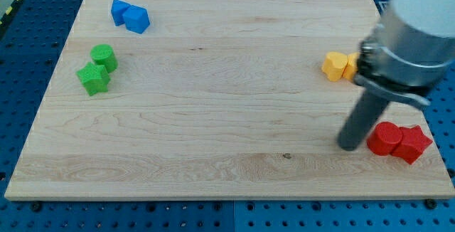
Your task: Separate the blue triangle and the blue cube
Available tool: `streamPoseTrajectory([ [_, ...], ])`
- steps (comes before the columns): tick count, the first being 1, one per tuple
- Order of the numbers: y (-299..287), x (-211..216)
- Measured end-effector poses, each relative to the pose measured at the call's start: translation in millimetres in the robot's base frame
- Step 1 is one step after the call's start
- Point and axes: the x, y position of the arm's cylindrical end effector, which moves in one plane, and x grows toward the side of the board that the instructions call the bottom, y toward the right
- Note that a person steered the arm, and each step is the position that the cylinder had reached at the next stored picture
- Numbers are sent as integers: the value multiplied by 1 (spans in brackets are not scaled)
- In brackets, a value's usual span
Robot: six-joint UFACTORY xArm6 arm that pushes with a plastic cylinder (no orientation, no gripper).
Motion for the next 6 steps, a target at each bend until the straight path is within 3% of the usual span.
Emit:
streamPoseTrajectory([
  [1, -54, -27],
  [2, -66, -76],
  [4, -66, -76],
  [6, -146, -96],
])
